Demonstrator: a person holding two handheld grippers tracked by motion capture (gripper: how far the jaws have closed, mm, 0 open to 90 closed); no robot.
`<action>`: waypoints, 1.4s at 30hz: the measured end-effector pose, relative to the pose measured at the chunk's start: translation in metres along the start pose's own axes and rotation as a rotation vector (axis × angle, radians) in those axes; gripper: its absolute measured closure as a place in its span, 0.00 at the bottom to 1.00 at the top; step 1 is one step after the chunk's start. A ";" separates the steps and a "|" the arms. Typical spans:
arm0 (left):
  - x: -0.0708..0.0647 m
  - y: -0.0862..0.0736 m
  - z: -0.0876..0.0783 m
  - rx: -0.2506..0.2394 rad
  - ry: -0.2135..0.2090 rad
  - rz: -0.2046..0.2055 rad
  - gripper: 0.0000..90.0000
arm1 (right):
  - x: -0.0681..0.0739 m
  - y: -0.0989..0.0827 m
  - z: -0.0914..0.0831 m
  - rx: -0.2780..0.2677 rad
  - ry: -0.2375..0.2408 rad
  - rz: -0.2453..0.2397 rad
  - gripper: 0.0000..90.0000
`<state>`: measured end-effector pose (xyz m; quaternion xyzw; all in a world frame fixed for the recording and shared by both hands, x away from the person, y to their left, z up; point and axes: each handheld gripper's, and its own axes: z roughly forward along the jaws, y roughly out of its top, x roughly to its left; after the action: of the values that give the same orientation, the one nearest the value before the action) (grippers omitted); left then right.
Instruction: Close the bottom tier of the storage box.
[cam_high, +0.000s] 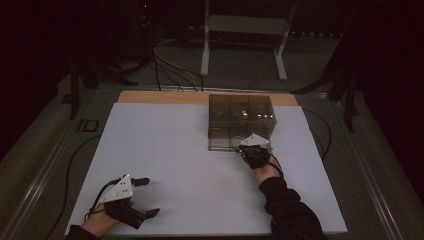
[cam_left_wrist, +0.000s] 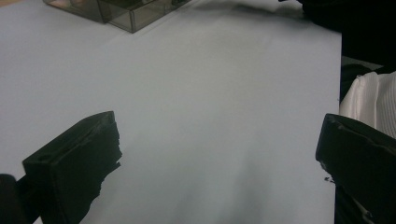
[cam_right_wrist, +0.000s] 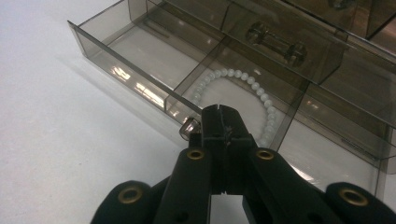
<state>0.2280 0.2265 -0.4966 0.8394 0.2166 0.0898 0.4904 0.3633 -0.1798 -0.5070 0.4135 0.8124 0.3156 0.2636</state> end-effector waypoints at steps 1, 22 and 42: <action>0.000 0.000 0.000 0.000 0.000 0.000 0.00 | 0.000 0.000 0.000 0.001 -0.001 -0.001 1.00; 0.000 0.000 0.000 0.000 0.001 0.003 0.00 | -0.005 0.005 0.008 0.012 -0.003 0.014 1.00; 0.000 0.000 0.000 0.002 0.000 0.001 0.00 | -0.010 0.010 0.015 0.024 -0.021 0.008 1.00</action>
<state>0.2281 0.2263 -0.4968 0.8400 0.2161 0.0898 0.4894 0.3835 -0.1787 -0.5075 0.4230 0.8116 0.3026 0.2662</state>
